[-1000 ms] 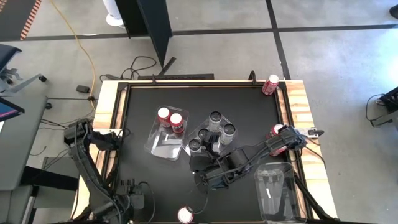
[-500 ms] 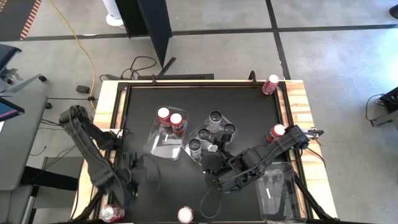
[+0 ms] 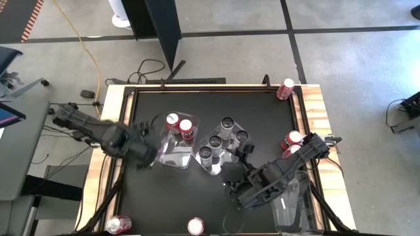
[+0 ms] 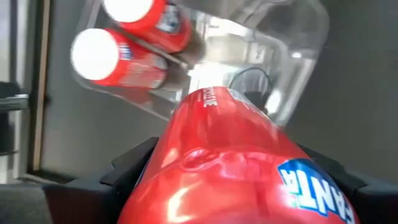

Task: Sort soda cans
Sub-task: Put the orange soda can into the left transparent bin

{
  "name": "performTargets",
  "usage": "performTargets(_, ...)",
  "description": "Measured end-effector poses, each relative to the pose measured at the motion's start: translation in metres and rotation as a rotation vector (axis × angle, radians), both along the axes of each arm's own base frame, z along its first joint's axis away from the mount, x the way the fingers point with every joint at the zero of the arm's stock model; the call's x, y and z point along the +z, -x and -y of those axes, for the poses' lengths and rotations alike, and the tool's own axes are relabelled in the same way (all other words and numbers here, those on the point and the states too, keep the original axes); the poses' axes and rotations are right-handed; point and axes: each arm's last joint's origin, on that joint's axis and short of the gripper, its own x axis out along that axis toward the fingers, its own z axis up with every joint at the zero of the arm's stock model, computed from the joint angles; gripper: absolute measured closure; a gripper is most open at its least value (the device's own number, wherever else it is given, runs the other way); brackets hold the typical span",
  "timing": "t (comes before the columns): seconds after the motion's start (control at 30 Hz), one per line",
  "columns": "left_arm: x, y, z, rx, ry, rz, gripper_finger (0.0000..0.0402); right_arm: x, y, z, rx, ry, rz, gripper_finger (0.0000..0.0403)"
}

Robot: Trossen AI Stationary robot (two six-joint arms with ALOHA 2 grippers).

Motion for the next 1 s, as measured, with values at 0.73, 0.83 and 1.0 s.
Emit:
performTargets(0.73,-0.042,-0.069,-0.109,-0.151,0.153,-0.197,0.0107,0.056,0.084,-0.029,0.118,-0.187,0.219,0.0086)
performTargets(0.83,-0.049,-0.076,-0.114,-0.158,0.15,-0.204,0.0107,0.066,0.098,-0.028,0.138,-0.203,0.255,0.0086)
performTargets(1.0,-0.067,-0.077,-0.123,-0.138,0.151,-0.19,0.0107,0.08,0.117,-0.025,0.167,-0.223,0.3,0.0086)
